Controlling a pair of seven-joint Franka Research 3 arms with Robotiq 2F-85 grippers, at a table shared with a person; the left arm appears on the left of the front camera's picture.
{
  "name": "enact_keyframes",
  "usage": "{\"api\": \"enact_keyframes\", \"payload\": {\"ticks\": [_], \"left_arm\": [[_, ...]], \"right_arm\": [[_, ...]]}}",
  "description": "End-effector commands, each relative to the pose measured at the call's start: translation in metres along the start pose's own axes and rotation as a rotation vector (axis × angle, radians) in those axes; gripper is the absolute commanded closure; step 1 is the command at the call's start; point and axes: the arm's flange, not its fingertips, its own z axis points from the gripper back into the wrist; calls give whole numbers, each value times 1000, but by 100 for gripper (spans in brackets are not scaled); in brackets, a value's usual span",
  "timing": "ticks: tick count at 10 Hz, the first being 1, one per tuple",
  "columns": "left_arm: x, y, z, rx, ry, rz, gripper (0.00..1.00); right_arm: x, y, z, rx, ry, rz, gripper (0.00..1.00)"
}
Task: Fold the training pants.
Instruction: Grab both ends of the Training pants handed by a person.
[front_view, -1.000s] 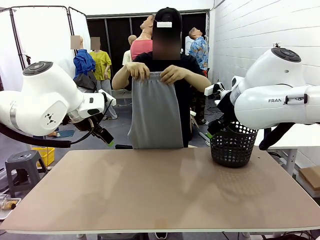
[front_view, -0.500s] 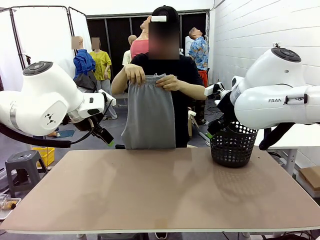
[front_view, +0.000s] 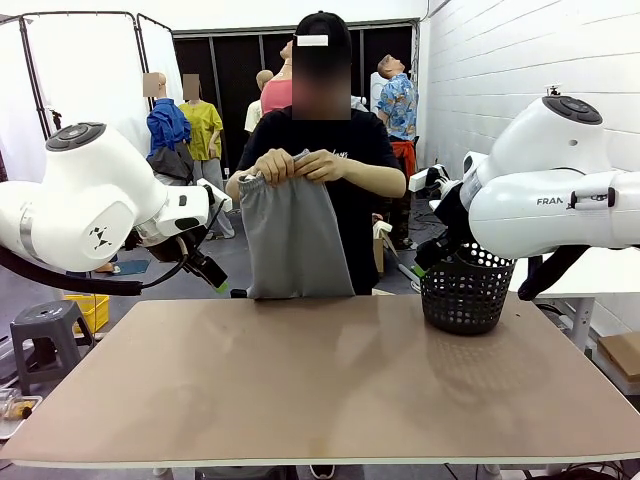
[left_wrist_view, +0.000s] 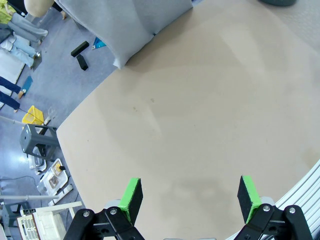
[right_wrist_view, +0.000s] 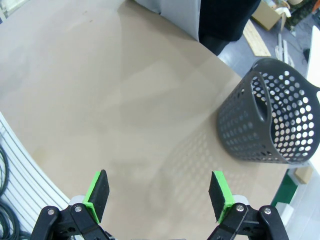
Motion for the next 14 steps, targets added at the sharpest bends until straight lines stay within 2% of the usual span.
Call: {"api": "enact_keyframes", "payload": {"ticks": [1, 14], "left_arm": [[0, 0, -1, -4, 0, -6, 0], [0, 0, -1, -4, 0, -6, 0]], "right_arm": [[0, 0, -2, 0, 5, 3, 0], [0, 0, -2, 0, 5, 3, 0]]}}
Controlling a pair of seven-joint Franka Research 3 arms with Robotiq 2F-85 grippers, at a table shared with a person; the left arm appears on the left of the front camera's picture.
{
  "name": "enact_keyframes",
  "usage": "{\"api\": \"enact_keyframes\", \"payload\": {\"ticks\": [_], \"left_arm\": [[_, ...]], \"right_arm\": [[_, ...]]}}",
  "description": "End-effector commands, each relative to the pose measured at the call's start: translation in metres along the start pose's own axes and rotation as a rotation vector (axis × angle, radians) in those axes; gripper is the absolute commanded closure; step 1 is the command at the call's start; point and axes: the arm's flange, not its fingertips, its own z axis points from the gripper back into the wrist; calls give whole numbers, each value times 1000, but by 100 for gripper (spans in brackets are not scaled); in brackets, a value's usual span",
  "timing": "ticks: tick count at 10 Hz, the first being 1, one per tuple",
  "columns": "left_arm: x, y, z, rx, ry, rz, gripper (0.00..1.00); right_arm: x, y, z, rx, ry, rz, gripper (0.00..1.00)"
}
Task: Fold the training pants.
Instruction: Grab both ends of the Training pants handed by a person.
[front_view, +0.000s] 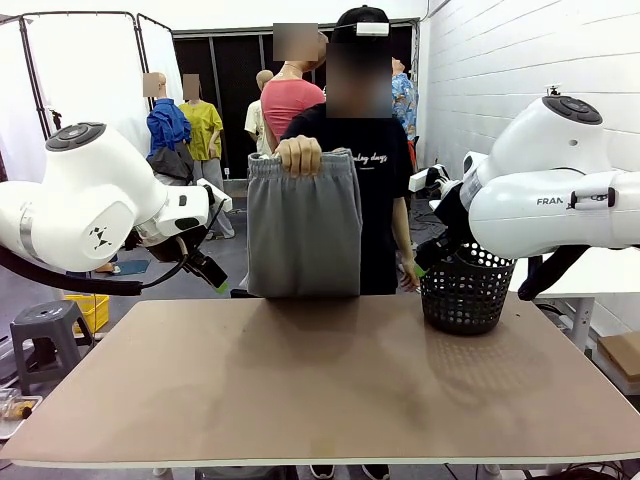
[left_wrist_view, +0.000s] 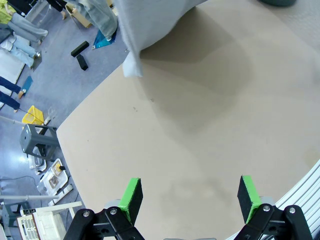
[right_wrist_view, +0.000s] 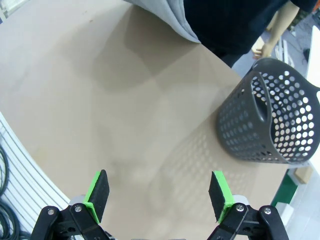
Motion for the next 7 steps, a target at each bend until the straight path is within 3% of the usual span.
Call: {"api": "enact_keyframes", "payload": {"ticks": [1, 7], "left_arm": [[0, 0, -1, -4, 0, -6, 0], [0, 0, -1, -4, 0, -6, 0]], "right_arm": [[0, 0, -2, 0, 5, 3, 0], [0, 0, -2, 0, 5, 3, 0]]}}
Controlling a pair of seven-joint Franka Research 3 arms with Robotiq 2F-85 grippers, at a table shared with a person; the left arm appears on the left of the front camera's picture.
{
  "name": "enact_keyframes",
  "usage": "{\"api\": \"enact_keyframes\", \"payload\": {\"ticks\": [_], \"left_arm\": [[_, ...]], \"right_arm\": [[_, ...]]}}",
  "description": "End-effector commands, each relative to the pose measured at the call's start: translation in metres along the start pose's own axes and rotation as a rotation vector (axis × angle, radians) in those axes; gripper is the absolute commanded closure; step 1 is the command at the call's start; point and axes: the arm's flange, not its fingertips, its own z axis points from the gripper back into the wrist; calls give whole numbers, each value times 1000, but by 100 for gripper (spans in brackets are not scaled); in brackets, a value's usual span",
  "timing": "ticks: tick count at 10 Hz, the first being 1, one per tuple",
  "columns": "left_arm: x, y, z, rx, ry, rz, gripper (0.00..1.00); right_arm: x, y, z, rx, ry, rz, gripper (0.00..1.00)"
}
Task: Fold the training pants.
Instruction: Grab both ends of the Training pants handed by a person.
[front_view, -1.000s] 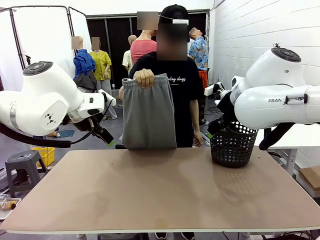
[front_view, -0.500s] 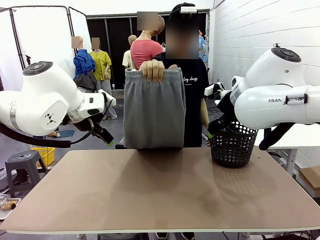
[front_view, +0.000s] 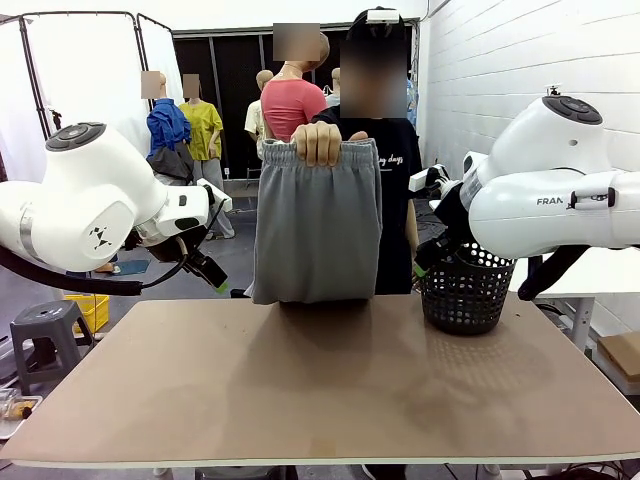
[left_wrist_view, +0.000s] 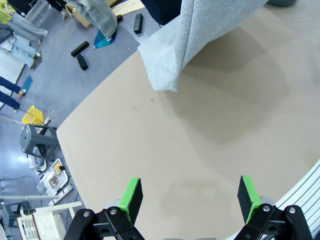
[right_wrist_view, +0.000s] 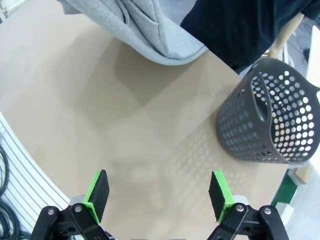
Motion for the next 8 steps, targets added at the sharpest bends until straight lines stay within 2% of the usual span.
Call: {"api": "enact_keyframes", "payload": {"ticks": [1, 8], "left_arm": [[0, 0, -1, -4, 0, -6, 0], [0, 0, -1, -4, 0, -6, 0]], "right_arm": [[0, 0, -2, 0, 5, 3, 0], [0, 0, -2, 0, 5, 3, 0]]}}
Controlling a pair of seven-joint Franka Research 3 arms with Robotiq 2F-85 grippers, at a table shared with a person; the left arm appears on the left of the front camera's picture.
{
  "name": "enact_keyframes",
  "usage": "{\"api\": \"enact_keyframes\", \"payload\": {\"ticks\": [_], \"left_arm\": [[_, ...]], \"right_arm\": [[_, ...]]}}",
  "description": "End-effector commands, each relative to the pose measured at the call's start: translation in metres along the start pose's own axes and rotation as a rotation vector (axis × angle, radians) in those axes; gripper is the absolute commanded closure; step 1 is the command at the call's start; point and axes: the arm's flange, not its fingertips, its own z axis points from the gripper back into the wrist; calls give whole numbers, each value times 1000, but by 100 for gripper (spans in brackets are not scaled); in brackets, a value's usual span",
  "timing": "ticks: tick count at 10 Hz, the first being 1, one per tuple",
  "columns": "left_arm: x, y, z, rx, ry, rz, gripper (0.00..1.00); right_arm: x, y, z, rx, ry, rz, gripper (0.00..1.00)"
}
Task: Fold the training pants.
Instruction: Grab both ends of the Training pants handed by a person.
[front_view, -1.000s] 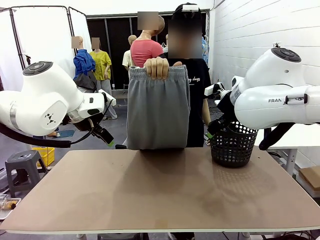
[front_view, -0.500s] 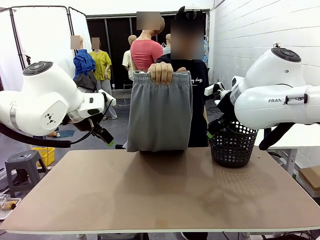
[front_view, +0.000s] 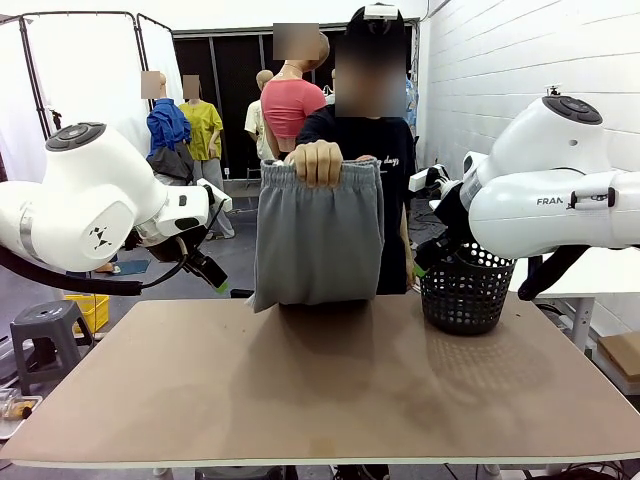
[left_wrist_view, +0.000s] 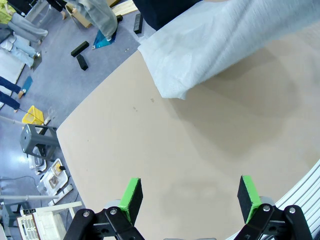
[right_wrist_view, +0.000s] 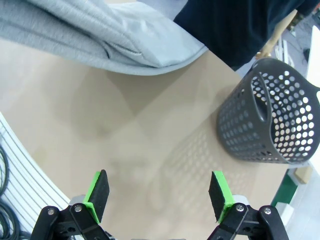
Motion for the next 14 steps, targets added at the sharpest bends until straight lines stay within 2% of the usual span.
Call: {"api": "enact_keyframes", "payload": {"ticks": [1, 2, 3, 5, 7, 9, 10, 11, 12, 13, 14], "left_arm": [[0, 0, 0, 0, 0, 0, 0], [0, 0, 8, -5, -20, -127, 0], [-1, 3, 20, 28, 22, -246, 0], [0, 13, 30, 50, 90, -398, 0], [-1, 27, 29, 46, 113, -582, 0], [-3, 37, 20, -42, 103, -754, 0], [-4, 40, 17, -114, 95, -825, 0], [-3, 41, 18, -150, 88, -836, 0], [-2, 38, 29, -53, 95, -722, 0], [-7, 34, 13, -82, 96, -803, 0], [-7, 34, 13, -82, 96, -803, 0]], "right_arm": [[0, 0, 0, 0, 0, 0, 0], [0, -8, 6, -3, -27, 85, 0], [-1, -15, 13, -22, -17, 187, 0], [0, -27, 23, -23, 23, 384, 0], [3, -38, 21, -44, 58, 597, 0], [4, -44, 11, -2, 86, 740, 0], [5, -45, 5, 7, 94, 769, 0], [4, -42, 5, -24, 97, 756, 0], [1, -39, 19, -91, 83, 712, 0], [1, -38, 7, 4, 97, 749, 0], [1, -38, 7, 4, 97, 749, 0]]}}
